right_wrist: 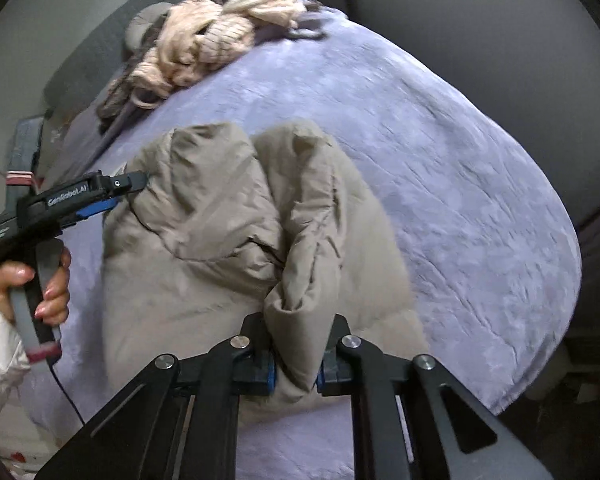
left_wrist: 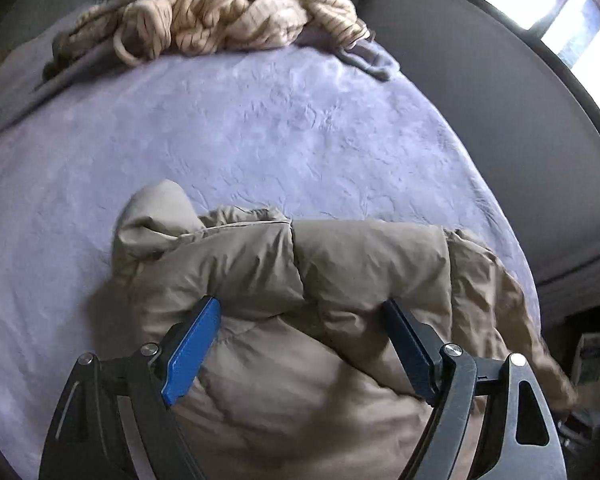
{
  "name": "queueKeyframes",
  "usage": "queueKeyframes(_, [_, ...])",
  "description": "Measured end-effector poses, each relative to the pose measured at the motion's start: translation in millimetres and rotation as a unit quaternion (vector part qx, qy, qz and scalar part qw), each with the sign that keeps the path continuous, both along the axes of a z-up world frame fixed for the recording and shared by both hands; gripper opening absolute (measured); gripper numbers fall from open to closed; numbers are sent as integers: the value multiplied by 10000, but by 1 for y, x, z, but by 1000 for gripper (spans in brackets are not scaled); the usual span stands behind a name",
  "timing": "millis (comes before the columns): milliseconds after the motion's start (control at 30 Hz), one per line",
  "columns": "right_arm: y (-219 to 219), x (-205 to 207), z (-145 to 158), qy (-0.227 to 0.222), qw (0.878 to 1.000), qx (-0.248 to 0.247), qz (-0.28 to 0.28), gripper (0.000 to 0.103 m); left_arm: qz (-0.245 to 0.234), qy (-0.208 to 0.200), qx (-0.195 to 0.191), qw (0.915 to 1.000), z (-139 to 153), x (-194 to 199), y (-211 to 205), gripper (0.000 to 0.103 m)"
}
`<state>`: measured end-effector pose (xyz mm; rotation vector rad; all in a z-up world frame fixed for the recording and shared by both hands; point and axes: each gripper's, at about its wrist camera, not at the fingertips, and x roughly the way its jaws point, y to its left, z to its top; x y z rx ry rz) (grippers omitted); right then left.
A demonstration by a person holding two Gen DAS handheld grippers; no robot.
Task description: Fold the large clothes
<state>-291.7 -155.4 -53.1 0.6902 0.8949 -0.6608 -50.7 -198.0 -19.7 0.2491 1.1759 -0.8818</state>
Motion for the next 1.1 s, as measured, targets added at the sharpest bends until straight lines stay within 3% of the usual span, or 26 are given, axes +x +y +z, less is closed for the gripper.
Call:
queueKeyframes(233, [-17,-33,-47,482,9973,282,-482,14,-734,-246,17,9970,-29,-49,-59,84])
queueKeyframes(367, [-34,-52,-82,627,9941,552,-686,14,-872,-253,9,9959,-35,-67,-77,84])
queueKeyframes(467, [-44,-53,-88,572,9932,801,-616,15,-859,-337,128,9956,-39,-67,-77,84])
queueKeyframes(567, [-55,-68,-68,279,9914,1042,-746,30,-765,-228,155,9967,-46,-56,-73,84])
queueKeyframes(600, [-58,-72,-58,192,9917,989,-794,34,-744,-207,152,9969,-47,-55,-72,84])
queueKeyframes(667, [-63,-79,-29,-121,9939,699,-847,58,-728,-190,139,9971,-47,-54,-71,86])
queueKeyframes(700, [-67,-77,-19,-263,9944,600,-824,60,-726,-200,145,9971,-48,-55,-72,86])
queueKeyframes(833, [-92,-33,4,-788,9942,585,-436,60,-733,-253,178,9968,-48,-55,-70,86])
queueKeyframes(933, [-110,12,-4,-921,9928,719,-256,46,-741,-264,184,9967,-48,-54,-69,86])
queueKeyframes(967, [-118,30,-15,-749,9939,784,-187,40,-735,-290,197,9967,-48,-54,-69,86])
queueKeyframes(1100, [-125,48,-68,-98,9942,1064,-120,35,-706,-411,230,9964,-49,-56,-67,86])
